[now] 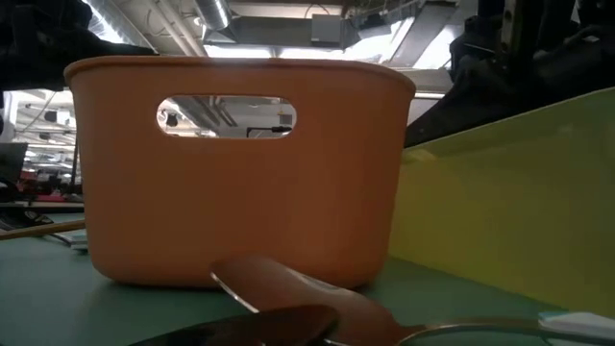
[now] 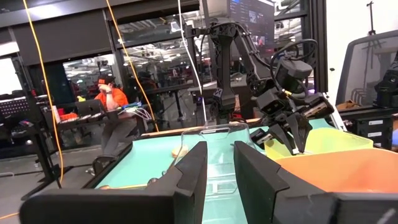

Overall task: Sort silverware by color (type)
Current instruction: Put the blue patterned spoon into the yellow bin, then put the gold spoon into the transparent bin

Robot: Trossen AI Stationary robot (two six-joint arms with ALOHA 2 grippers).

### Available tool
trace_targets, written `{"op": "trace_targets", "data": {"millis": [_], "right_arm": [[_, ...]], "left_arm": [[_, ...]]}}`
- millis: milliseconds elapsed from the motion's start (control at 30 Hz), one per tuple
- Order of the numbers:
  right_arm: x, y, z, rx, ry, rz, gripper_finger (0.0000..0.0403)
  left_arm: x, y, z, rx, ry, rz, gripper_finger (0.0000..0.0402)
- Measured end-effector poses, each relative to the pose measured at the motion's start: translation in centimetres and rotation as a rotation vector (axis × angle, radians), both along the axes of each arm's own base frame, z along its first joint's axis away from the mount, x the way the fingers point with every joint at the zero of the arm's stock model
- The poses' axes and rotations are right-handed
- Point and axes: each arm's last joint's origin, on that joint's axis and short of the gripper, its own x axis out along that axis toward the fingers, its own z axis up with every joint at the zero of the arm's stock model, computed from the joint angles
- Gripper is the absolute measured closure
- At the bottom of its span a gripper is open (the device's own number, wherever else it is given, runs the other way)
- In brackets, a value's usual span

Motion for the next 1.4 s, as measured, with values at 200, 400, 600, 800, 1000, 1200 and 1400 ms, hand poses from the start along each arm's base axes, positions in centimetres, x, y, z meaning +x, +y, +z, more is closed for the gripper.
{"op": "trace_targets", "data": {"millis": [200,400,600,800,1000,1200,1400], "right_arm": [[0.0,0.0,0.0,0.0,0.0,0.0,0.0372],[0.0,0.0,0.0,-0.001,0.0,0.001,0.0372],[0.0,0.01,0.0,0.0,0.0,0.004,0.0372],[0.0,0.02,0.0,0.001,0.001,0.008,0.034],[0.0,0.02,0.0,0.002,0.001,0.008,0.0273],[0.0,0.13,-0.01,0.016,0.009,0.043,0.0257],[-0.01,0.23,0.07,0.028,0.009,0.063,0.0262]], "left_arm": [[0.0,0.0,0.0,-0.002,0.0,0.0,0.0328],[0.0,0.0,0.0,-0.002,0.0,0.0,0.0328],[0.0,0.0,-0.01,-0.002,0.001,-0.001,0.0328],[0.0,-0.02,-0.01,-0.006,0.0,-0.009,0.0328],[0.0,-0.02,0.0,-0.056,-0.003,-0.017,0.0328],[0.0,-0.02,-0.01,-0.057,-0.003,-0.017,0.0328],[0.0,-0.02,0.0,-0.058,-0.003,-0.017,0.0328]]}}
